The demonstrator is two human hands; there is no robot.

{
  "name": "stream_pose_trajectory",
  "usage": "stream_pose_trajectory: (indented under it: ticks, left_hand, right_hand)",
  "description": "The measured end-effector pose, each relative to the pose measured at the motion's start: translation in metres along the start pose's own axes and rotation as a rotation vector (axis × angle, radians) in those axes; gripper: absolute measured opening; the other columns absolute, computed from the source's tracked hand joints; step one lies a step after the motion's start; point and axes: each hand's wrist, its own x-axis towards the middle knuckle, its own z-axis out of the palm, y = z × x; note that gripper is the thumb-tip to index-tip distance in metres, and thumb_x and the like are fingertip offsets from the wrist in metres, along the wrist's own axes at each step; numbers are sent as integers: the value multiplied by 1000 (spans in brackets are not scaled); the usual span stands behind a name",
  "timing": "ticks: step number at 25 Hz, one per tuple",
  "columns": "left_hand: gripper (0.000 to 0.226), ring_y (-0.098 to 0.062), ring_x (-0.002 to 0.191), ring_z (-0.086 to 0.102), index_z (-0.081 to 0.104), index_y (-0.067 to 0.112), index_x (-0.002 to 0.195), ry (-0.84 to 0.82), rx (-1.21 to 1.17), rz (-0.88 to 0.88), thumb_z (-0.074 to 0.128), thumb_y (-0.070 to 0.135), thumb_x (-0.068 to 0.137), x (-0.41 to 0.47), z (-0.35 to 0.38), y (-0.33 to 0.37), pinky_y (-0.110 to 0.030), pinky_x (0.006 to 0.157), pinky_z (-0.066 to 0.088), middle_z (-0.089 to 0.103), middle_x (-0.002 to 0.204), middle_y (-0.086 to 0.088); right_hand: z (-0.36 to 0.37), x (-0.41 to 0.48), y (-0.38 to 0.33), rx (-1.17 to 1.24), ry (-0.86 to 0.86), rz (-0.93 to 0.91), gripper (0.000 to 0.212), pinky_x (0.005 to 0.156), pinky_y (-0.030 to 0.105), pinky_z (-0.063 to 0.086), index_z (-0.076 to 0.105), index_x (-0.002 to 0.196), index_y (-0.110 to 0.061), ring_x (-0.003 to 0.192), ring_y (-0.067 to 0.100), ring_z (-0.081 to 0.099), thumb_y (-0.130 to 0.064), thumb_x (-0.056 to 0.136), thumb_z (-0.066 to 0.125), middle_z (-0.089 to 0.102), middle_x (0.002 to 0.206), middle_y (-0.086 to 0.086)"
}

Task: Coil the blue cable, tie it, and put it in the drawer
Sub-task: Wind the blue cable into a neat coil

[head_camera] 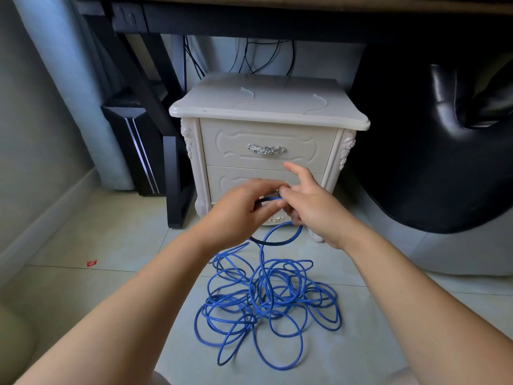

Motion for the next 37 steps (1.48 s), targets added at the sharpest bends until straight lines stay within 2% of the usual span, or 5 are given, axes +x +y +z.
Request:
stream_pose_trajectory:
  ticks: [8, 15, 20, 32, 37]
  left_hand:
    - [19, -3, 43, 38, 62, 10, 86, 234, -360, -320, 53, 18, 100, 1, 2, -4, -16, 47, 33, 49, 48, 12]
    - [19, -9, 50, 46, 52, 10, 88, 172, -990, -519, 43, 15, 104, 2, 0, -1, -18, 46, 38, 56, 68, 0]
    - [20, -17, 50, 46, 50, 10, 87, -18, -1207, -533, 37, 9, 101, -4, -10, -1, -29, 51, 50, 50, 64, -6]
    - [21, -3, 42, 34, 63, 18, 93, 20, -187, -247, 47, 26, 103, 5, -1, 6, -16, 46, 27, 40, 45, 14]
    - [31, -8, 48, 29, 51, 17, 78, 202, -542, -490, 42, 30, 104, 5, -1, -7, -22, 48, 30, 32, 55, 10]
  right_hand:
    - [-26, -9, -2, 0, -176, 62, 29, 69, 15, 49, 68, 100, -11, 68, 8, 61, -25, 104, 43, 67, 73, 5]
    - [-30, -10, 7, 373, -196, 88, 23, 76, 30, 53, 58, 87, -9, 71, 19, 70, -18, 102, 43, 66, 64, 4]
    - [-18, -8, 2, 512, -99, 66, 27, 51, 29, 51, 54, 87, -8, 40, 8, 29, -23, 104, 39, 27, 50, -8]
    - [-5, -3, -2, 268, -49, 36, 12, 47, 24, 40, 50, 107, -11, 44, 8, 33, -22, 104, 45, 38, 54, -6]
    - [-18, -8, 8, 410, -172, 206, 34, 61, 41, 61, 60, 90, -4, 57, 26, 66, -31, 103, 43, 61, 62, 9]
